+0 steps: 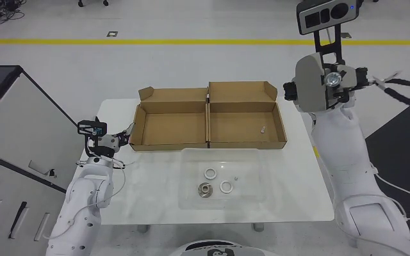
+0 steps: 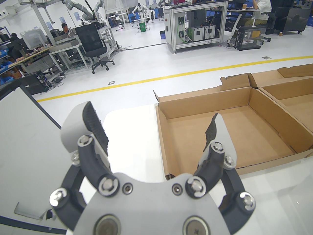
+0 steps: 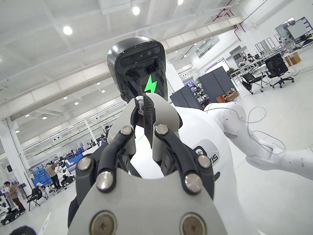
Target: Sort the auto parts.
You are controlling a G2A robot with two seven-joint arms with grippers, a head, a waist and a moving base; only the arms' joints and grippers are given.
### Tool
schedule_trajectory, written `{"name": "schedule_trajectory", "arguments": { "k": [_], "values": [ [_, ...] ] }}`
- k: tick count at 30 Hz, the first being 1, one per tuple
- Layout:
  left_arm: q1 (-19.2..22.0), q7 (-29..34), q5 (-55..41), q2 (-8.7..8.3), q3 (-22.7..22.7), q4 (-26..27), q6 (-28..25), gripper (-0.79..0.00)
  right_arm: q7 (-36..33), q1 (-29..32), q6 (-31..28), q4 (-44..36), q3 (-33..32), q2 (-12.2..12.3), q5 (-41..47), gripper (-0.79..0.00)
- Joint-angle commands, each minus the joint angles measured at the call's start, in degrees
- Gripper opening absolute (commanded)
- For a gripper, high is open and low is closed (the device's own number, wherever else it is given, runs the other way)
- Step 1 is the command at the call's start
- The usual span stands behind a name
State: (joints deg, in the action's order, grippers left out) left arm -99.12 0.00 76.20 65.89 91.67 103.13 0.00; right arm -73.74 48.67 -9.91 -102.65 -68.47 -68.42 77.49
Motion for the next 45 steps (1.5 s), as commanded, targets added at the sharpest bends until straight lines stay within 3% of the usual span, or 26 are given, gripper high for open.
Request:
{"name": "schedule_trajectory", "arguments": {
  "k": [1,10,11,12,13,20,27,33,39,45],
  "values": [
    [0.0,0.0,0.0,0.0,0.0,0.0,0.0,0.0,0.0,0.0,0.0,0.0,0.0,0.0,0.0,-0.785],
    [0.0,0.0,0.0,0.0,0.0,0.0,0.0,0.0,0.0,0.0,0.0,0.0,0.0,0.0,0.0,-0.785],
    [0.0,0.0,0.0,0.0,0.0,0.0,0.0,0.0,0.0,0.0,0.0,0.0,0.0,0.0,0.0,-0.662],
    [0.0,0.0,0.0,0.0,0.0,0.0,0.0,0.0,0.0,0.0,0.0,0.0,0.0,0.0,0.0,-0.662],
    [0.0,0.0,0.0,0.0,0.0,0.0,0.0,0.0,0.0,0.0,0.0,0.0,0.0,0.0,0.0,-0.785],
    [0.0,0.0,0.0,0.0,0.0,0.0,0.0,0.0,2.0,1.6,2.6,-0.4,-2.3,0.4,-7.1,-0.785],
    [0.0,0.0,0.0,0.0,0.0,0.0,0.0,0.0,1.0,2.1,10.5,2.0,-8.9,2.6,-26.3,-0.785],
    [0.0,0.0,0.0,0.0,0.0,0.0,0.0,0.0,-4.5,-0.2,16.1,3.6,-11.9,5.0,-49.8,-0.785],
    [0.0,0.0,0.0,0.0,0.0,0.0,0.0,0.0,-8.9,-5.9,15.6,6.9,-8.9,6.2,-65.7,-0.785],
    [0.0,0.0,0.0,0.0,0.0,0.0,0.0,0.0,-10.1,-13.0,12.1,13.8,-1.3,6.3,-79.7,-0.785]
  ]
}}
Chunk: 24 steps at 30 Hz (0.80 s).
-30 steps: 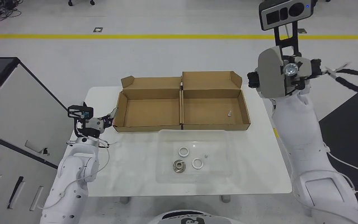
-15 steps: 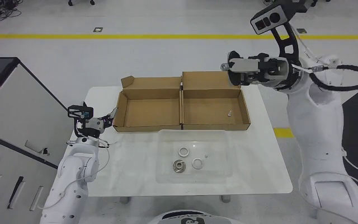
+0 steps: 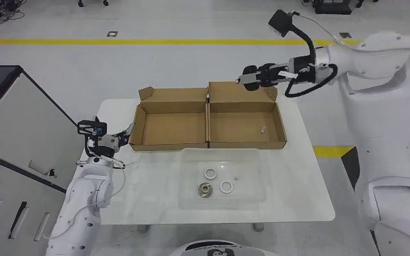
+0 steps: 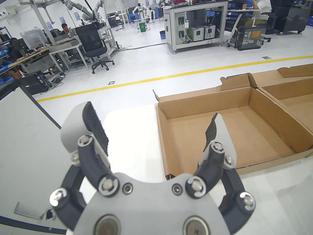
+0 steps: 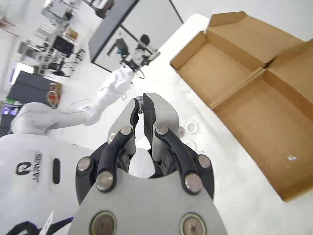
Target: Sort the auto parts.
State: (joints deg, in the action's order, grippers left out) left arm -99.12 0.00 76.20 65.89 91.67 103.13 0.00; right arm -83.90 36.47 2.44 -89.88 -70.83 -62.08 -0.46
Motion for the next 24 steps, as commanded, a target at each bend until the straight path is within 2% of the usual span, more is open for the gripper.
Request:
{"name": "schedule_trajectory", "arguments": {
  "k": [1,7,14,24],
  "values": [
    [0.0,0.0,0.0,0.0,0.0,0.0,0.0,0.0,0.0,-1.9,-0.9,2.3,2.5,-0.1,-4.1,-0.785],
    [0.0,0.0,0.0,0.0,0.0,0.0,0.0,0.0,0.8,-6.5,-3.7,9.3,10.7,-0.7,-17.0,-0.785],
    [0.0,0.0,0.0,0.0,0.0,0.0,0.0,0.0,3.0,-8.5,-4.6,17.0,18.0,-2.0,-23.3,-0.785],
    [0.0,0.0,0.0,0.0,0.0,0.0,0.0,0.0,9.0,-8.2,-3.5,25.1,27.3,-4.2,-33.4,-0.785]
  ]
}}
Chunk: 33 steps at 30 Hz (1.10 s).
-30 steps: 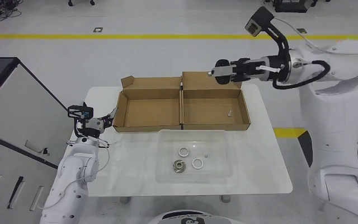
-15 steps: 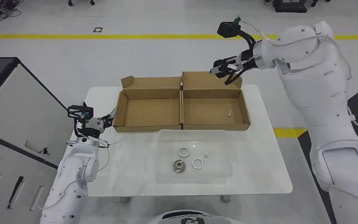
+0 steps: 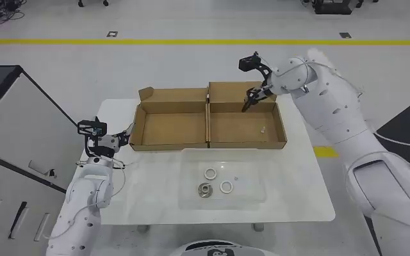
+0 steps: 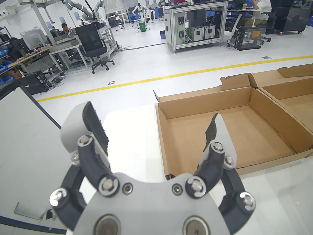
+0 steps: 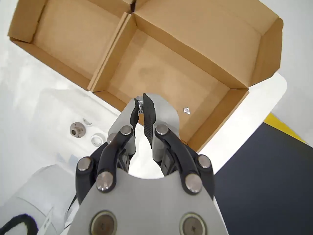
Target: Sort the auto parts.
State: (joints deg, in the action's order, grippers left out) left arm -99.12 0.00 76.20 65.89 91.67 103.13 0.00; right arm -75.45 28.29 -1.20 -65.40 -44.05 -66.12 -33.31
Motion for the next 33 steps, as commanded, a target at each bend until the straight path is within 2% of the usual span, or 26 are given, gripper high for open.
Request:
{"name": "schedule_trajectory", "arguments": {
  "k": [1,11,22,33],
  "values": [
    [0.0,0.0,0.0,0.0,0.0,0.0,0.0,0.0,1.2,0.1,0.4,1.7,1.4,-0.4,-1.5,-0.785],
    [0.0,0.0,0.0,0.0,0.0,0.0,0.0,0.0,5.3,0.8,2.0,10.0,8.1,-3.5,-6.7,-0.785],
    [0.0,0.0,0.0,0.0,0.0,0.0,0.0,0.0,7.8,1.7,1.0,18.9,11.2,-6.6,-5.8,-0.785],
    [0.0,0.0,0.0,0.0,0.0,0.0,0.0,0.0,9.4,2.2,0.6,24.4,12.7,-8.7,-7.2,-0.785]
  ]
}}
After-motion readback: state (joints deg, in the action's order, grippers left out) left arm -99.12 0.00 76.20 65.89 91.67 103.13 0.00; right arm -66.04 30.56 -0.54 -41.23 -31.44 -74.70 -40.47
